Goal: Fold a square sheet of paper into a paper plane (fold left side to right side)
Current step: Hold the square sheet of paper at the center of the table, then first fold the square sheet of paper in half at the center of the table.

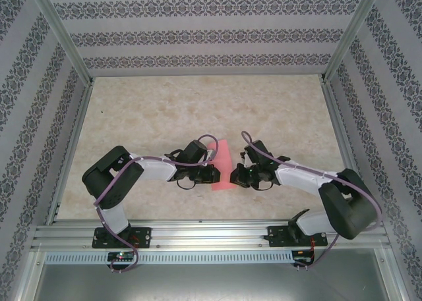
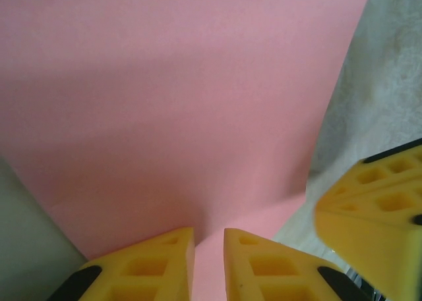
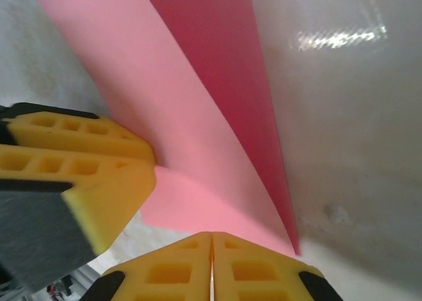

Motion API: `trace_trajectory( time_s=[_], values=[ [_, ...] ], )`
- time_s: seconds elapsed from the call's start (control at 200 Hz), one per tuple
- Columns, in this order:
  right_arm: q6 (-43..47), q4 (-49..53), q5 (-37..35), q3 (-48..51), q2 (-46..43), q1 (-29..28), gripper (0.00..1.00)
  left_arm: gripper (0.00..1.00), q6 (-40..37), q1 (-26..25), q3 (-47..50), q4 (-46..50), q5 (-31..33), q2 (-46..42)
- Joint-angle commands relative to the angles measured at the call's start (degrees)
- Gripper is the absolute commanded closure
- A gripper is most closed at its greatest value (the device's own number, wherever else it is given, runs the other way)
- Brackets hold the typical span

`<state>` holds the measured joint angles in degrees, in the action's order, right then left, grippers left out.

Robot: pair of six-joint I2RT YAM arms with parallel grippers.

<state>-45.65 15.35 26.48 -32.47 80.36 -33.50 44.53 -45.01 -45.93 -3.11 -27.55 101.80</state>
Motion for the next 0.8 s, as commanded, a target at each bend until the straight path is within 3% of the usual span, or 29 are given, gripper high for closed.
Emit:
trace_trajectory(
  time_s=[0.0, 0.265, 0.445, 0.794],
  values=[
    [-1.3, -2.8, -2.4, -1.8, 2.8, -1.5, 0.90, 0.79, 0.1, -0.2, -1.1, 2.8, 2.5, 1.1],
    [0.3, -0.9, -5.5, -2.7, 6.4, -1.7, 0.90, 0.79, 0.2, -0.2, -2.6, 3.6, 2.7, 0.6],
    [3.0, 3.6, -7.7, -3.6, 8.4, -2.1, 0.91, 0.73, 0.5, -0.1, -4.7, 3.0, 2.9, 0.2],
    [3.6, 4.3, -8.5, -2.6, 8.5, -2.0, 0.90, 0.74, -1.4, 1.3, -8.6, 5.3, 4.1, 2.5]
  ],
)
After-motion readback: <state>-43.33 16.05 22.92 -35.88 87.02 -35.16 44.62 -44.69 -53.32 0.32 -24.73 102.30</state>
